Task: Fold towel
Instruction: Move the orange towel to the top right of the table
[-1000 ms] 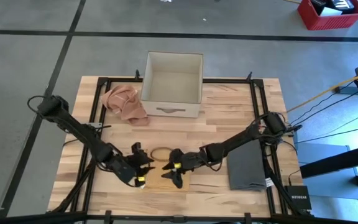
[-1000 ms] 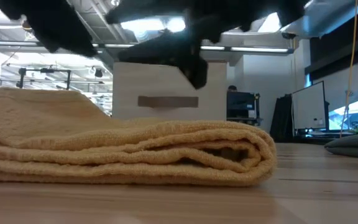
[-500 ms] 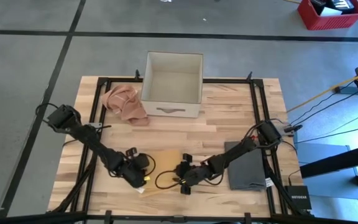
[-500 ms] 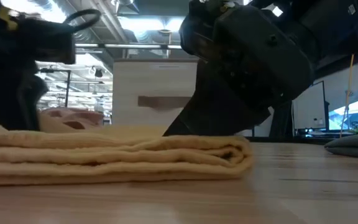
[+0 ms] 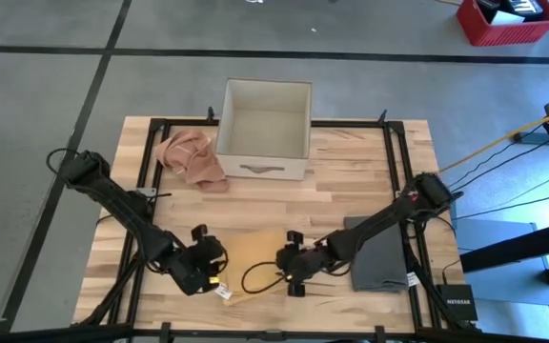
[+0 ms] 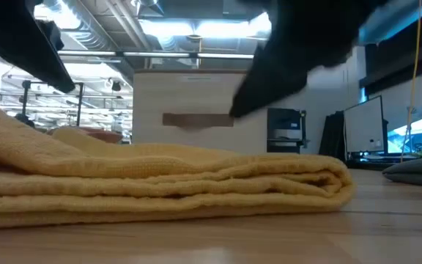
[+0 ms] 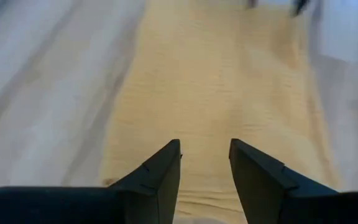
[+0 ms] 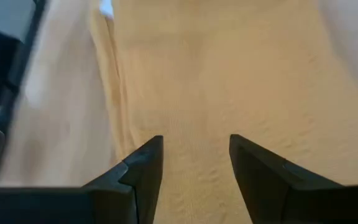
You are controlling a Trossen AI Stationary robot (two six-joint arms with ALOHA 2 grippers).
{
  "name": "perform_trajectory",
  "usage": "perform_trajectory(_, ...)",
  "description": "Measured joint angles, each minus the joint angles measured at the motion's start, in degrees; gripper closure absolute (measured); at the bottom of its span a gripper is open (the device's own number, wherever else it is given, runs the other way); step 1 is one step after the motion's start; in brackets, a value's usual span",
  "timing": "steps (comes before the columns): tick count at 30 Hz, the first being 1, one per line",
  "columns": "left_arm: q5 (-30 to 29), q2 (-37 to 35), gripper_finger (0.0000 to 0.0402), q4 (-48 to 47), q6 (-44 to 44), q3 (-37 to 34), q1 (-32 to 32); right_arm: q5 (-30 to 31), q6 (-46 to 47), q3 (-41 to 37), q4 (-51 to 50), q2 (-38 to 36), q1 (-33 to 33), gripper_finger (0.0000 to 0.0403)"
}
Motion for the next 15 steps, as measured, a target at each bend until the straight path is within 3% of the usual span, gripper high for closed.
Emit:
perform_trajectory(7, -1.17, 5.01, 0.0270, 0.98, -2.50, -4.20, 4.00, 3.52, 0.45, 0.06, 9.46, 2.01, 0.03, 0.0215)
perform_trajectory(11, 6.17, 8.33, 0.0270, 1.64, -5.36, -5.42, 4.48, -0.62, -0.98, -0.16, 4.13, 6.94, -0.02, 0.0215)
perform_trajectory(15, 8.90, 10.40, 0.0270, 9.03, -6.54, -5.28, 3.55, 0.14, -3.82, 0.63, -8.03, 6.09, -1.00, 0.0215)
